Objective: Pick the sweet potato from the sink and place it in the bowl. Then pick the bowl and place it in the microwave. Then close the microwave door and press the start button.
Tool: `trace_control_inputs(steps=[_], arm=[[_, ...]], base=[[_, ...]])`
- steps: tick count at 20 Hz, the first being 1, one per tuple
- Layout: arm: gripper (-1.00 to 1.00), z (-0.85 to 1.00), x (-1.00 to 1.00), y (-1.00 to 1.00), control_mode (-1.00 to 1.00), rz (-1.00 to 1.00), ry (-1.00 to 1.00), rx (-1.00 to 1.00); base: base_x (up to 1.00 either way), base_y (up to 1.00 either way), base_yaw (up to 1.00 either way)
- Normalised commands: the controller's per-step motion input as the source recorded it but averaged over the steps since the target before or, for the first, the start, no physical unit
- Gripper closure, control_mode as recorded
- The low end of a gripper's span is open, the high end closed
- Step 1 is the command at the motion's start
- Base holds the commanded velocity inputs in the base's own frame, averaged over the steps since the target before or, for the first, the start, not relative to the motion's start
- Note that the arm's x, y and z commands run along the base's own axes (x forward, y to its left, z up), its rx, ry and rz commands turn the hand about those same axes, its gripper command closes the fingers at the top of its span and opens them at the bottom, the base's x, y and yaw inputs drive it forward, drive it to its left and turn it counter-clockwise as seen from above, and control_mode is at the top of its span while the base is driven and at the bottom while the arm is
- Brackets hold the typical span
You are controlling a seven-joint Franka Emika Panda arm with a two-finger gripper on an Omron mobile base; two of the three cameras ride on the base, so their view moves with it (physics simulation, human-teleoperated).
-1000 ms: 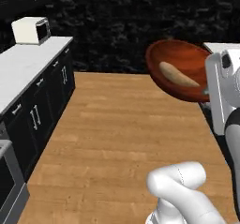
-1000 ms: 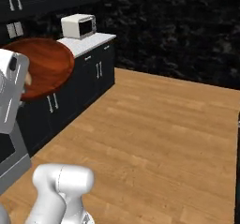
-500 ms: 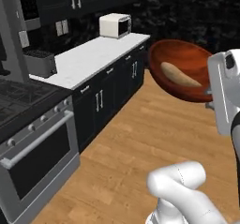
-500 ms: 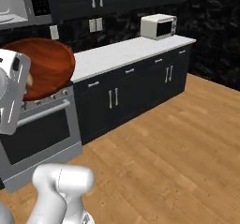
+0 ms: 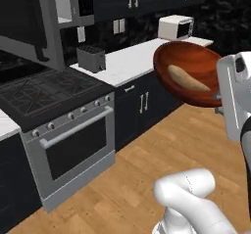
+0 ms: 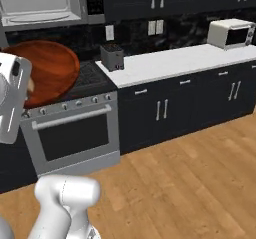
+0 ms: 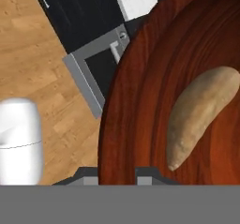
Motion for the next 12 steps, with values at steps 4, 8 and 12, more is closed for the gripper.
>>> trace_control_inputs(steps=[4,8,12], arm=[[1.00,0.00,0.00,0.00,1.00,0.00,0.00,0.00],[1.00,0.00,0.00,0.00,1.00,0.00,0.00,0.00],[1.00,0.00,0.00,0.00,1.00,0.00,0.00,0.00]], base=[[0.00,-0.96,0.48],[0.34,-0.78,0.47],[0.63,-0.35,0.61]])
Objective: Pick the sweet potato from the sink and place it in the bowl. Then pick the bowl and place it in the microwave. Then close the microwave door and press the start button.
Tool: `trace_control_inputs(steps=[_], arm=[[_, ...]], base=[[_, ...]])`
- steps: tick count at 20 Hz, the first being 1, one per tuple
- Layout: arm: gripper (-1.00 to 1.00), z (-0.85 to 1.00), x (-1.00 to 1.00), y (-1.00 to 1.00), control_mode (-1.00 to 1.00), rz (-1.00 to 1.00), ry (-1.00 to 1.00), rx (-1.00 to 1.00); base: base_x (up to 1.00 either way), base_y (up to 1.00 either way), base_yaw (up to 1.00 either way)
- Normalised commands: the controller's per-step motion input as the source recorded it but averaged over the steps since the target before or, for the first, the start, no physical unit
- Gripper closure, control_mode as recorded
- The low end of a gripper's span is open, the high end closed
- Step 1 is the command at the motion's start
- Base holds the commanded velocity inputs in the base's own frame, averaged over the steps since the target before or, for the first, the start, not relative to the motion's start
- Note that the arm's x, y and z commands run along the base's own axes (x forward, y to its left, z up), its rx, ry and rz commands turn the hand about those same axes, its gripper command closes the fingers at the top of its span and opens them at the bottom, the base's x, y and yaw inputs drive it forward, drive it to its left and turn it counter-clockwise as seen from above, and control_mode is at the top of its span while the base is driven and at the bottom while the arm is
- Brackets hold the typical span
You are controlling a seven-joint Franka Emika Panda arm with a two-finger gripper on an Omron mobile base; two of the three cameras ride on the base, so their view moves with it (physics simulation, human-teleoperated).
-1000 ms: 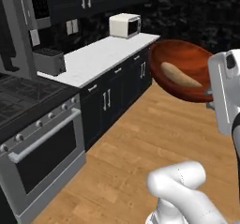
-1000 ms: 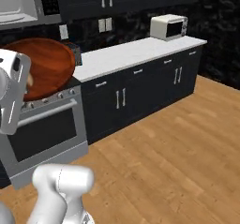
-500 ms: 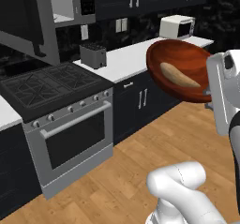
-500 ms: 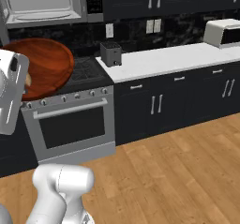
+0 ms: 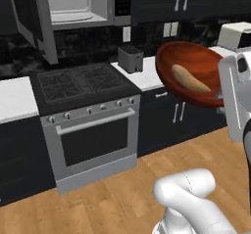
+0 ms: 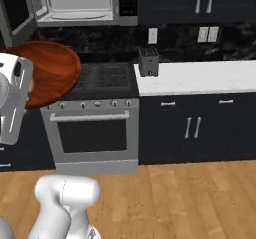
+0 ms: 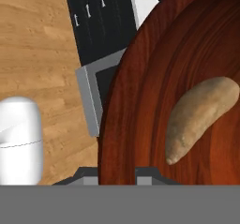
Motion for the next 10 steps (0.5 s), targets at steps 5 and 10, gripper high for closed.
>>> trace_control_inputs(steps=[5,10], arm=[[1.00,0.00,0.00,0.00,1.00,0.00,0.00,0.00],[1.00,0.00,0.00,0.00,1.00,0.00,0.00,0.00]], base=[[0.55,-0.40,0.71],[0.33,-0.75,0.50]])
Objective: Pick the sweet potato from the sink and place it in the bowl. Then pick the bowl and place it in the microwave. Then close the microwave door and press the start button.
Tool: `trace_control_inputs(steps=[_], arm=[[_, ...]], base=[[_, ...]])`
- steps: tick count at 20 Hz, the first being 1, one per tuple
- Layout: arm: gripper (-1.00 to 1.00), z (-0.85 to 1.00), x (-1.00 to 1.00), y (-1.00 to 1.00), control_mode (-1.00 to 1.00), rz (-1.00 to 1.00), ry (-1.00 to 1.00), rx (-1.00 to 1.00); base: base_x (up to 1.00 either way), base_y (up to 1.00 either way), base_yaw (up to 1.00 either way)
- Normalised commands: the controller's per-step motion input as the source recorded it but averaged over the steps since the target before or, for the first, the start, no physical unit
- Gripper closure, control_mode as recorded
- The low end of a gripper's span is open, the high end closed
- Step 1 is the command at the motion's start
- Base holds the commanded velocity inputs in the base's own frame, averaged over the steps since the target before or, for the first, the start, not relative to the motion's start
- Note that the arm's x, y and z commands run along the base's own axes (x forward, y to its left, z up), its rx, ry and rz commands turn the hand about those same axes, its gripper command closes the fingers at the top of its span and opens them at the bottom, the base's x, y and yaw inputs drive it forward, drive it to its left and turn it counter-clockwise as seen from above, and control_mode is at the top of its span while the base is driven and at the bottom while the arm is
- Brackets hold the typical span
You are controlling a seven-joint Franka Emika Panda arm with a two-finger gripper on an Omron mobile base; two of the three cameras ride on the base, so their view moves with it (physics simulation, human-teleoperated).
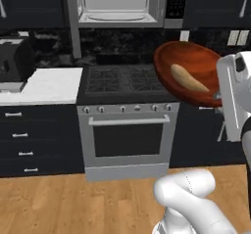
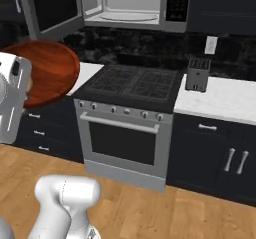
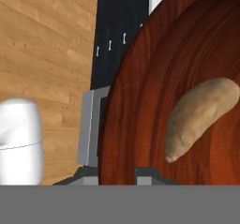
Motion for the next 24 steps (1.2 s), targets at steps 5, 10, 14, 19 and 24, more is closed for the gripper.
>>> trace_control_inputs(steps=[5,10,14,19,24], arm=[[1.00,0.00,0.00,0.00,1.00,0.00,0.00,0.00],[1.00,0.00,0.00,0.00,1.00,0.00,0.00,0.00],[1.00,0.00,0.00,0.00,1.00,0.00,0.00,0.00],[1.00,0.00,0.00,0.00,1.00,0.00,0.00,0.00],[1.00,0.00,0.00,0.00,1.00,0.00,0.00,0.00]], base=[[0.52,-0.85,0.30],[0.95,-0.24,0.19],[0.85,0.03,0.16],[0.71,0.48,0.24],[0.53,0.06,0.33]])
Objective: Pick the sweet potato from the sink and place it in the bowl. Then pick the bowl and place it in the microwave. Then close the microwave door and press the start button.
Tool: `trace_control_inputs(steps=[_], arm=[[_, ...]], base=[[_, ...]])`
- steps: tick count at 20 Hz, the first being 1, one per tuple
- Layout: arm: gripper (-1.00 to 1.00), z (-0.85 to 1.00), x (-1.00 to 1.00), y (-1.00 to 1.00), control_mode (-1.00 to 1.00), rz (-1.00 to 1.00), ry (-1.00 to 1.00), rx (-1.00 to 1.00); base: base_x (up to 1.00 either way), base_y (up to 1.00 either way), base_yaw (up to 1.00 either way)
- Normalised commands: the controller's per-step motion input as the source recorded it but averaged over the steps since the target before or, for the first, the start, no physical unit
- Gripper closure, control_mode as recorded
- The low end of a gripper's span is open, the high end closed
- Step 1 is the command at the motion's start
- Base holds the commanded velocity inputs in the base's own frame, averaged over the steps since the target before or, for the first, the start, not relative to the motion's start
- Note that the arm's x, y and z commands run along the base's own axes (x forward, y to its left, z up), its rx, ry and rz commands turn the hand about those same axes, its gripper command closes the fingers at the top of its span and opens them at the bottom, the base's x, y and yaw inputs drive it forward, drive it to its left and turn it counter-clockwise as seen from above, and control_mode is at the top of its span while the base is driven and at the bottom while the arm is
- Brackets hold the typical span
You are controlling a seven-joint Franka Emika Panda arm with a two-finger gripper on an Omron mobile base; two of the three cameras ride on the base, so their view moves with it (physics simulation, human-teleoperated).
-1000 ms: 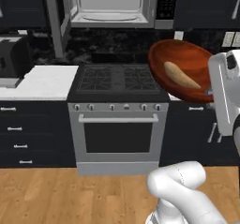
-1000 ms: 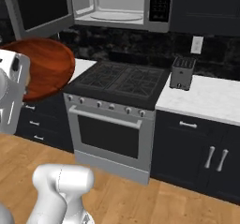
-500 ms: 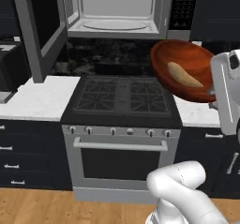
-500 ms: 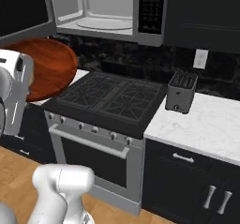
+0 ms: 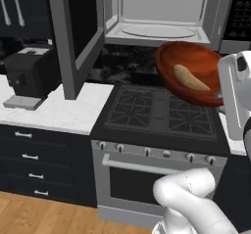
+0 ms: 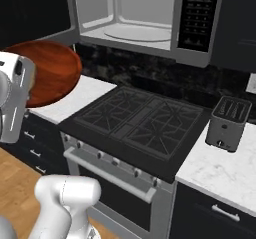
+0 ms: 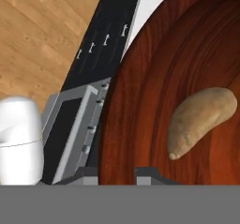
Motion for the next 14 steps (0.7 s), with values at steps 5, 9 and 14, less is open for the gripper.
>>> trace_control_inputs(steps=[5,9,14], arm=[[1.00,0.00,0.00,0.00,1.00,0.00,0.00,0.00],[1.00,0.00,0.00,0.00,1.00,0.00,0.00,0.00],[1.00,0.00,0.00,0.00,1.00,0.00,0.00,0.00]], base=[[0.24,-0.12,0.20],[0.42,-0.25,0.27],[0.46,-0.46,0.25]])
